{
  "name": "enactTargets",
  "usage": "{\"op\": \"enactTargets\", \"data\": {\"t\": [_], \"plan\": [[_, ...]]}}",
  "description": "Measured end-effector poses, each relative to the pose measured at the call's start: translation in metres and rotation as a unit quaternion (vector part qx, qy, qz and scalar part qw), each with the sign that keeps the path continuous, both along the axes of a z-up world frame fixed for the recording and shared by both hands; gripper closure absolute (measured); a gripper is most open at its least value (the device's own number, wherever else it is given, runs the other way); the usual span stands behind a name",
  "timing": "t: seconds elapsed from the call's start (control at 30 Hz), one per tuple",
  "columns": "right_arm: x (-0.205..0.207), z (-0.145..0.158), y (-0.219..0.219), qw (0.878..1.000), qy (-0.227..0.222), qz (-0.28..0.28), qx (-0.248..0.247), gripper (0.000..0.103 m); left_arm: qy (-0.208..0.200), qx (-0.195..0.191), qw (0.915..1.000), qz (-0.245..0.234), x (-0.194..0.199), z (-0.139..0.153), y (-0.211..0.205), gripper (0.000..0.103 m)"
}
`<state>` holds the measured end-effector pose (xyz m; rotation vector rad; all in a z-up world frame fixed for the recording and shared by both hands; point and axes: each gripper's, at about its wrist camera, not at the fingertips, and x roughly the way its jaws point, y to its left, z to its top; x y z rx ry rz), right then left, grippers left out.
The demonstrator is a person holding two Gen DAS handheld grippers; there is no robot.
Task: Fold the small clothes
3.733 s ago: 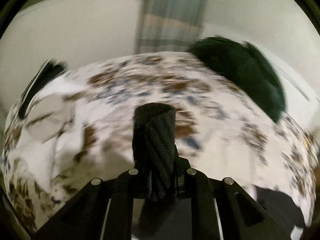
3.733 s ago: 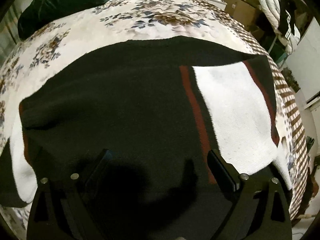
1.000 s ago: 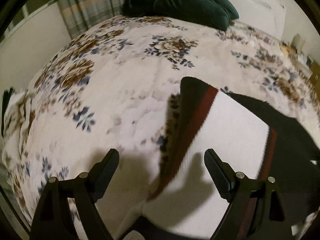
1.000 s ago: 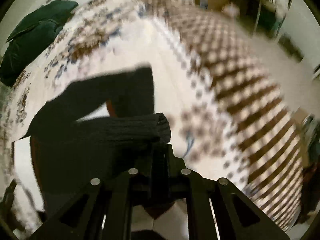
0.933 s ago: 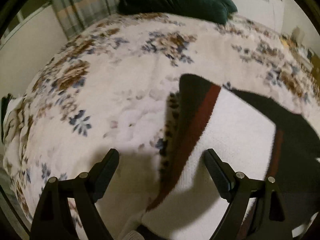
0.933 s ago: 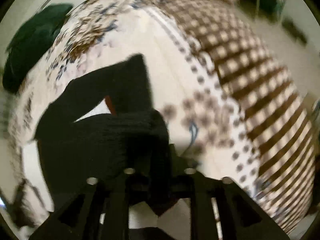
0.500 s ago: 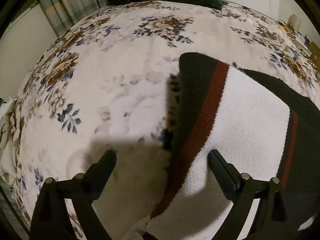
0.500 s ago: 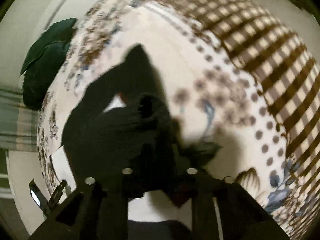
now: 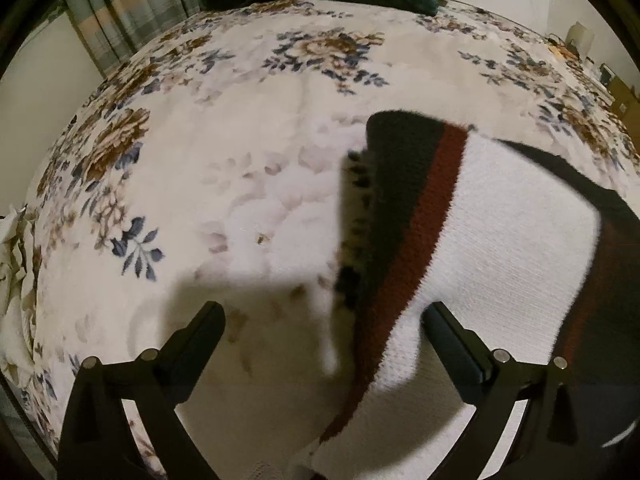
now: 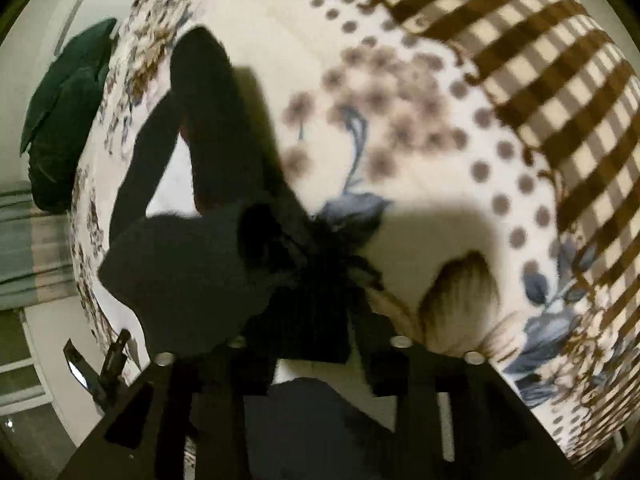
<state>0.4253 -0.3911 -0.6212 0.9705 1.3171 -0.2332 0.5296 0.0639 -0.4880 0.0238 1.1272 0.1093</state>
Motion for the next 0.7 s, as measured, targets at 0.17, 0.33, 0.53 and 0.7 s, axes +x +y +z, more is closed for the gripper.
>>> {"op": "enactTargets", "data": {"t": [0.17, 0.33, 0.53, 0.7], "plan": [[-0.008, 0.002, 0.002, 0.998, -0.051, -0.027, 0.009, 0.070, -0.018, -0.003, 0.9998, -0.011, -0.009, 0.015, -0.008, 0.000], [-0.005, 0.028, 0.009, 0.994, -0.089, -0.054, 0.028, 0.091, -0.007, 0.028, 0.9995, -0.010, 0.001, -0.001, -0.001, 0.000], [0.000, 0.052, 0.017, 0.993, -0.106, -0.031, 0.051, 0.091, 0.011, 0.039, 0.9991, -0.013, 0.017, -0.019, 0.023, 0.000], [0.023, 0.010, 0.023, 0.997, -0.010, 0.054, -0.054, 0.082, 0.014, 0.034, 0.9993, 0.000, 0.011, -0.015, 0.026, 0.000]]}}
